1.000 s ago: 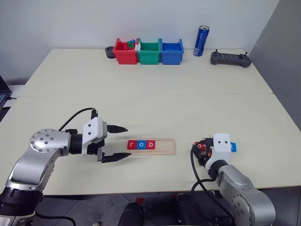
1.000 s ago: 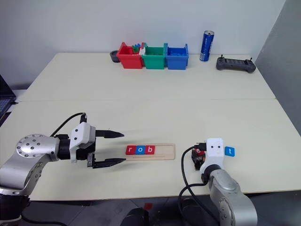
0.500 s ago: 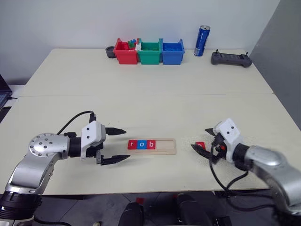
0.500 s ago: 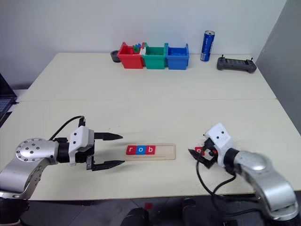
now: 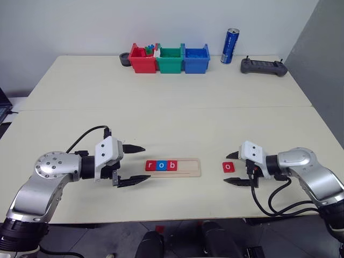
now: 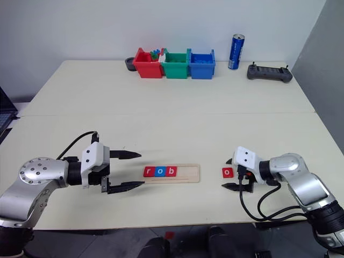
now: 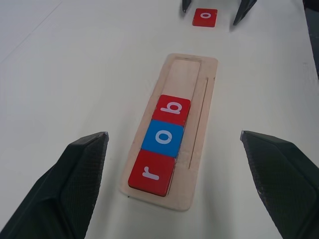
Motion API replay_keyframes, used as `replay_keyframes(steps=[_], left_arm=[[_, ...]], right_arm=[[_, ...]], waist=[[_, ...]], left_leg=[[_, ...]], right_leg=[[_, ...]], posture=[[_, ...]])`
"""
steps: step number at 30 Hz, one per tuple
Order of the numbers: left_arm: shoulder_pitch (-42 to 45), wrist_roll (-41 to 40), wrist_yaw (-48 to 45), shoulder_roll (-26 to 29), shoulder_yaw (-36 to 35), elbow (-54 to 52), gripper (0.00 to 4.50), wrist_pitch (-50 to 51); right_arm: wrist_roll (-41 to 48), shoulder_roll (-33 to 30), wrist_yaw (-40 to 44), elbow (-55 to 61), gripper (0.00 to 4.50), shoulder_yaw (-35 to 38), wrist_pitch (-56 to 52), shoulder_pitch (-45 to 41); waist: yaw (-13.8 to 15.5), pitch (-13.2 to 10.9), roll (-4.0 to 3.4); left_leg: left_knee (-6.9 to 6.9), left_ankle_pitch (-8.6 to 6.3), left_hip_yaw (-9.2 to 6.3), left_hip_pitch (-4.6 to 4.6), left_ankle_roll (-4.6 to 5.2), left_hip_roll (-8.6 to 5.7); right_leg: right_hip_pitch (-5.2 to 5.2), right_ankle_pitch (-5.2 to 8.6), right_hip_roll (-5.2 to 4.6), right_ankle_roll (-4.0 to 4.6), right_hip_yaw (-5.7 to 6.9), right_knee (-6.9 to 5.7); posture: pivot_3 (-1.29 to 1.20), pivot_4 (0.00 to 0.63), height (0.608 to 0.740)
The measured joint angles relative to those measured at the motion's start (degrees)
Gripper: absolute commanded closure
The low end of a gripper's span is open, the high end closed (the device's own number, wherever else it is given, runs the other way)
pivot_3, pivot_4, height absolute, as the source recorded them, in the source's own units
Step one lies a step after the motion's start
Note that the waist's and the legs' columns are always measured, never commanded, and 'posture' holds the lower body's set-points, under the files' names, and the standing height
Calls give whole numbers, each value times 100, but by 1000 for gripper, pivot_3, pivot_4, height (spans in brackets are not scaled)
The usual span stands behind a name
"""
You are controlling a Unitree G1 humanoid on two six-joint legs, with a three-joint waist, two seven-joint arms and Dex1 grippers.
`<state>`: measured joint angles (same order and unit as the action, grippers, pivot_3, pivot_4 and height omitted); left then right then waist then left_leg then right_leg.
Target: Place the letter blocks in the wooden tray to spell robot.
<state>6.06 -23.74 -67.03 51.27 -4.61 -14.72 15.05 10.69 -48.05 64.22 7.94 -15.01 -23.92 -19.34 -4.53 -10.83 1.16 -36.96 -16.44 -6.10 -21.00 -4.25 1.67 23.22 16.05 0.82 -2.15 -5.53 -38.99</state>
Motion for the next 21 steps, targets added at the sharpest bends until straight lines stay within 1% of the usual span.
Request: replay_keyframes(steps=[2,8,12,16,18,21], left_arm=[[-79,1,-8,0,-24,3,0,-76],[-139,6,-4,0,-39,73,0,-194],[-139,9,0,1,-39,76,0,-206],[-135,12,-1,2,-38,88,0,-213],[-130,24,-3,4,-37,115,0,-243],[-93,33,-14,2,-29,152,0,-313]], right_arm=[[-61,28,48,-123,882,-18,108,-78],[-30,106,210,-202,3023,-17,64,-141],[219,214,273,1,3064,20,-246,-154],[377,439,156,665,3064,-35,-692,-419],[294,695,-36,861,3064,-223,-858,-653],[67,1195,-336,834,3064,-667,-1033,-957]], waist=[[-2,0,0],[10,0,0],[10,0,0],[-1,0,-1],[-4,1,1],[-6,1,1]], left_leg=[[0,0,0,2,0,0],[-1,0,-1,2,0,0],[-1,0,-2,2,0,0],[-1,0,-4,3,0,1],[-1,0,-6,4,-1,2],[-1,1,-5,3,-1,2]], right_leg=[[0,0,0,0,0,-1],[0,0,0,0,1,-3],[-1,0,0,1,1,-4],[0,0,2,1,2,-6],[-1,0,3,1,4,-6],[0,0,2,1,4,-6]], posture=[[0,150,740],[0,150,740],[0,150,740],[0,150,740],[0,150,740],[0,150,740]])
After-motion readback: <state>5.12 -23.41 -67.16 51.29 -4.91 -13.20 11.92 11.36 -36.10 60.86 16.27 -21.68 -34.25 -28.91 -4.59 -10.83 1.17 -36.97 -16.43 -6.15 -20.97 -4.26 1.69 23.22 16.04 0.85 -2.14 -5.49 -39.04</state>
